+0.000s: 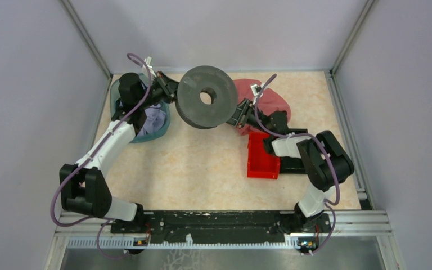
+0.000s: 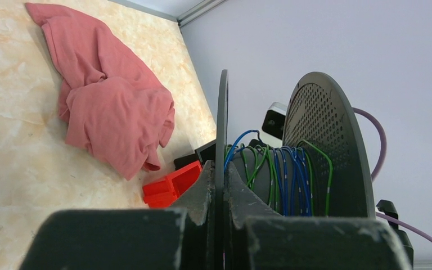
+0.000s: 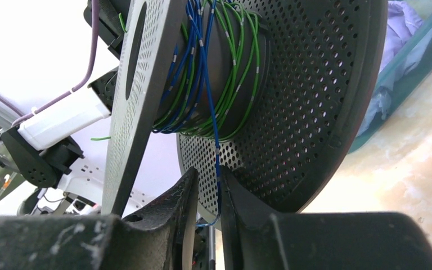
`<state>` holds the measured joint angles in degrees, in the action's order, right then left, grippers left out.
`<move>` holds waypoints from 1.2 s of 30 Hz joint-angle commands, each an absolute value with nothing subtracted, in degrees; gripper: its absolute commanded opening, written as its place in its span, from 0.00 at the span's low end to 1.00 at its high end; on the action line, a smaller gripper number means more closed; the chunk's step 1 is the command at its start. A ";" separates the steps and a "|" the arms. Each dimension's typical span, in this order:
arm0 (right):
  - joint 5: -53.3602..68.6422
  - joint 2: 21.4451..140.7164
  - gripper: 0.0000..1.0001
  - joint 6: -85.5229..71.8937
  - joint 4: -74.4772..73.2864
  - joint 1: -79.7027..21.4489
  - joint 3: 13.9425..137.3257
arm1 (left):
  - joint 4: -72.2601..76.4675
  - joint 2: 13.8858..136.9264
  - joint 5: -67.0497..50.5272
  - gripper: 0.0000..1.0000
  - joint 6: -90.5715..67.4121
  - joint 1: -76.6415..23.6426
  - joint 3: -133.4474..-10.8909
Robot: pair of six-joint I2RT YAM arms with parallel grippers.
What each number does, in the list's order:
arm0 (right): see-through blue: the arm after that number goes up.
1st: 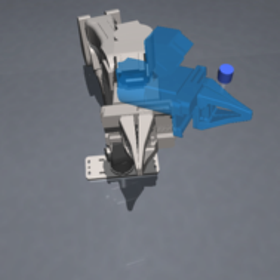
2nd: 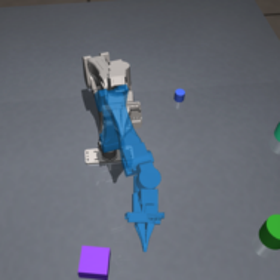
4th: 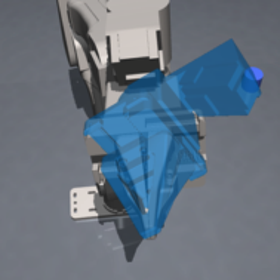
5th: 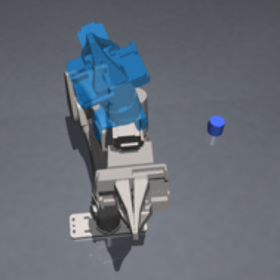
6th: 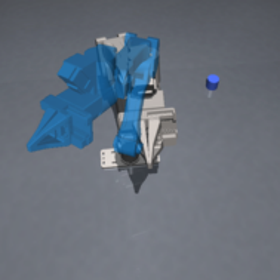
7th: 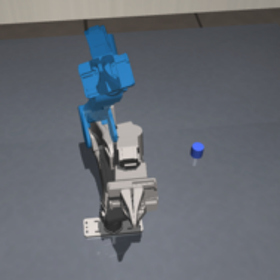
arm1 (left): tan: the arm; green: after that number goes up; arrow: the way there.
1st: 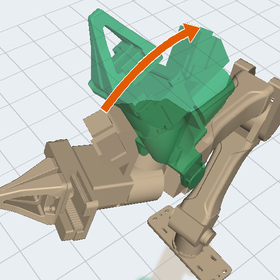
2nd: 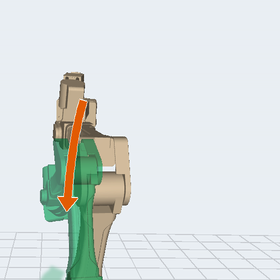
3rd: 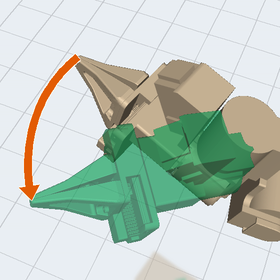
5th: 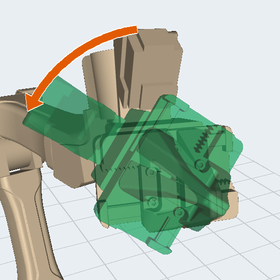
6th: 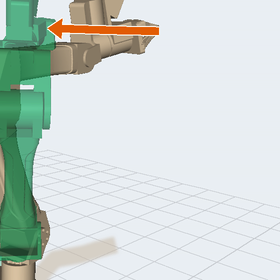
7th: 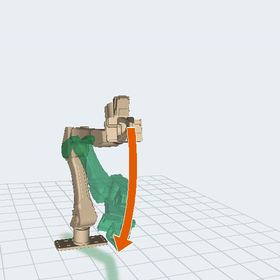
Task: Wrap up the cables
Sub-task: Wrap the cable around the cable reel.
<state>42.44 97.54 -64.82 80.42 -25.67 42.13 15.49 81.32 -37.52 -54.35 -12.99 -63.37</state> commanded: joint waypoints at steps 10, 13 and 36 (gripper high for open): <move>43.80 92.65 0.30 -58.22 76.74 -22.15 42.94 | 16.39 80.29 -45.18 0.00 -57.64 -13.33 -62.68; 44.32 92.59 0.33 -57.94 76.05 -21.28 42.68 | 16.43 80.20 -45.22 0.00 -57.71 -12.94 -62.73; 47.26 92.97 0.36 -57.32 76.29 -14.44 40.08 | 17.53 78.67 -46.76 0.00 -59.44 -8.94 -63.19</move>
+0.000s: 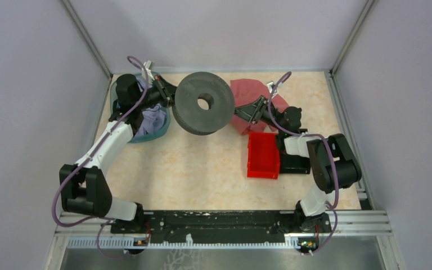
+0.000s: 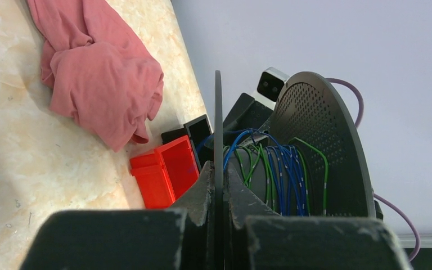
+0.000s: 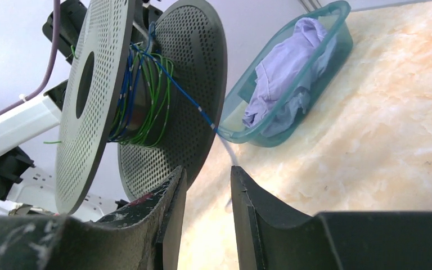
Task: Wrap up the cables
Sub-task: Wrap the cable around the cable reel.
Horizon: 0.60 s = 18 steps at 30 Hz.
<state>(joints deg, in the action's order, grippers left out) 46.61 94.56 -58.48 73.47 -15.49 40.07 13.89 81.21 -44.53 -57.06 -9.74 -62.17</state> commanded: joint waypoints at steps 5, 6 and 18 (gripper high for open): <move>47.84 92.74 0.36 -57.71 76.64 -14.15 40.25 | 17.36 78.61 -46.56 0.00 -59.28 -8.59 -63.19; 47.96 92.59 0.36 -57.52 76.53 -14.08 40.21 | 17.25 78.58 -46.46 0.00 -59.16 -8.47 -63.18; 53.86 91.79 0.37 -46.45 71.60 -10.96 44.68 | 4.21 77.65 -43.11 0.00 -44.00 -8.43 -70.06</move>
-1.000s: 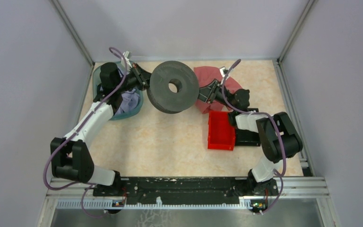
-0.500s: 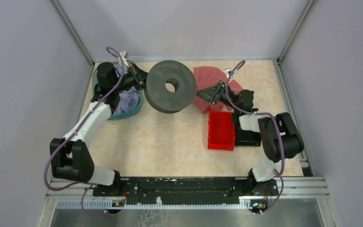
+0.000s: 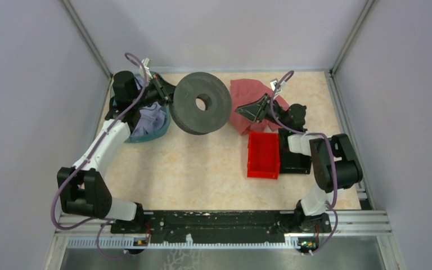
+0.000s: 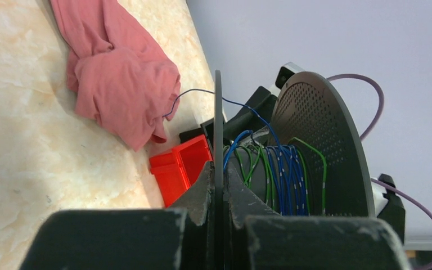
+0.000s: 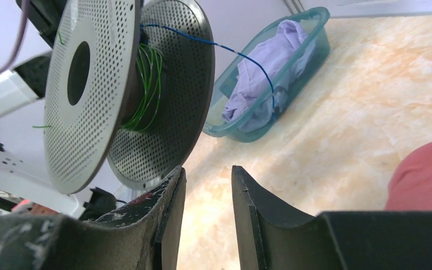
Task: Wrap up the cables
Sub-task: Wrap the cable around the cable reel.
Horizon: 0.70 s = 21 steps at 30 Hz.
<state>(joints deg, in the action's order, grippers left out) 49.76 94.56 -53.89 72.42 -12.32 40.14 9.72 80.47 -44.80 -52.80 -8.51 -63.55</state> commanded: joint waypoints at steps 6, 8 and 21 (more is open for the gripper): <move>59.16 89.30 0.53 -28.79 51.38 -10.81 51.96 | -1.44 77.46 -46.84 0.00 -34.44 -8.96 -73.58; 60.86 88.81 0.60 -23.44 42.98 -10.81 55.25 | 0.05 77.31 -51.66 0.00 -33.88 -8.96 -73.39; 66.92 83.97 0.65 3.19 9.35 -10.77 65.37 | 0.25 78.72 -65.18 0.00 -31.93 -9.14 -76.20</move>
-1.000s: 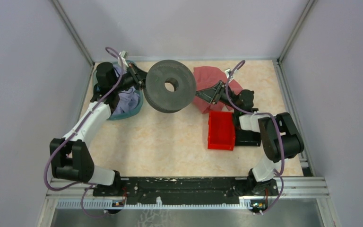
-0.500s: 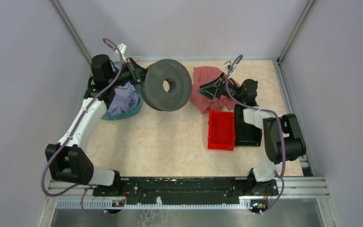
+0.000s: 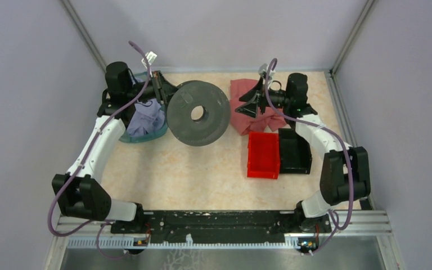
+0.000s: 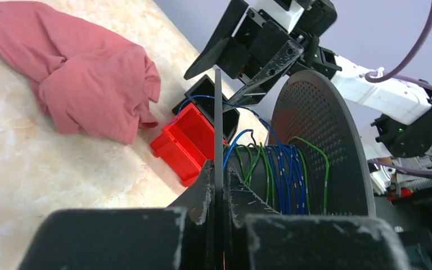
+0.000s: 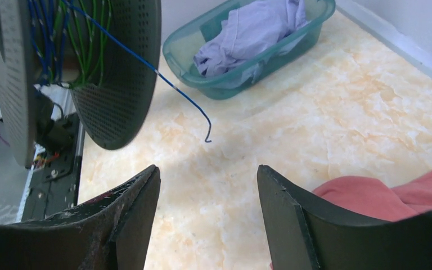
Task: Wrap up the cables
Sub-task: Wrap the cable around the cable reel.
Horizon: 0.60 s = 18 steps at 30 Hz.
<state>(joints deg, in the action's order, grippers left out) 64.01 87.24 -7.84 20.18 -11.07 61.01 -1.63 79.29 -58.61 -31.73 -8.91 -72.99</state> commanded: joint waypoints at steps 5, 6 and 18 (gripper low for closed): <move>70.03 85.13 0.65 2.91 9.52 -10.68 66.17 | 4.02 78.30 -68.36 0.00 -34.26 -9.64 -74.46; 70.56 85.55 0.65 2.48 9.79 -10.74 66.52 | 4.45 78.08 -68.68 0.00 -34.37 -9.71 -74.12; 75.98 86.15 0.55 -18.97 35.36 -11.13 64.05 | 5.68 78.04 -69.73 0.00 -34.76 -10.37 -73.04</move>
<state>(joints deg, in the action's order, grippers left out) 73.03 86.78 -9.65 20.10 -11.07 63.48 2.35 79.29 -67.66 -33.41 -9.96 -73.23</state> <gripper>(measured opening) 0.556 0.036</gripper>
